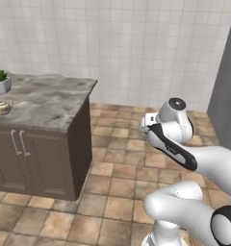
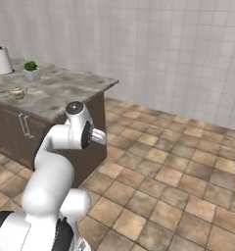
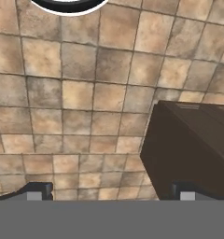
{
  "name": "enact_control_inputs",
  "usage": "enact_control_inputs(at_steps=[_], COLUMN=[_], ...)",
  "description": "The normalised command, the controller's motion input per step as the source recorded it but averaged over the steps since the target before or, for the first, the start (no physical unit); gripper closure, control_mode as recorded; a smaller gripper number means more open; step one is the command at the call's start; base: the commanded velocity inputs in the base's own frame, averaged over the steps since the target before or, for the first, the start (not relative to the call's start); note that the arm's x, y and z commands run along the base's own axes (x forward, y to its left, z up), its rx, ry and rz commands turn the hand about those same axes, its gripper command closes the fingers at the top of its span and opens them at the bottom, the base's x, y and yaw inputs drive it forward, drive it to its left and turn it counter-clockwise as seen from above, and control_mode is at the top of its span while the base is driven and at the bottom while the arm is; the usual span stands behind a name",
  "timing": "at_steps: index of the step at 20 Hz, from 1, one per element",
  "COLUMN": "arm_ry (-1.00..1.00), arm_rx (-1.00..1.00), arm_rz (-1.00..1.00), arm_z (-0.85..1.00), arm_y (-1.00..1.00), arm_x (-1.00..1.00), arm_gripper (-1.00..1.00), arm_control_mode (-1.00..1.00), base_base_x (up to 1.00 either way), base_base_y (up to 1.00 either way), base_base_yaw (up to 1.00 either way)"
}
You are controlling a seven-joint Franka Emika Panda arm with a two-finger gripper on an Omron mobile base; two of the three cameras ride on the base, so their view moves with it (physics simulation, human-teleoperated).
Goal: Pick the teapot and teapot and place them in the sink. Then turn on the water.
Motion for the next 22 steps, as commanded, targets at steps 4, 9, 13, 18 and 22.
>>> enact_control_inputs(at_steps=[4, 9, 13, 18, 22], arm_ry=[0.00, 0.00, 0.00, 0.00, 0.00], arm_rx=[0.00, 0.00, 0.00, 0.00, 0.00], arm_rz=[0.00, 0.00, 0.00, 0.00, 0.00], arm_z=[0.00, 0.00, 0.00, 0.00, 0.00], arm_y=[0.00, 0.00, 0.00, 0.00, 0.00], arm_x=[0.00, 0.00, 0.00, 0.00, 0.00], arm_gripper=[-1.00, -1.00, -1.00, -1.00, -1.00], arm_control_mode=[1.00, 1.00, 1.00, 1.00, 1.00], base_base_x=[0.00, 0.00, 0.00, 0.00, 0.00], base_base_y=[1.00, 1.00, 1.00, 0.98, 0.94], base_base_yaw=[-0.30, -0.28, -0.28, -0.27, -0.27])
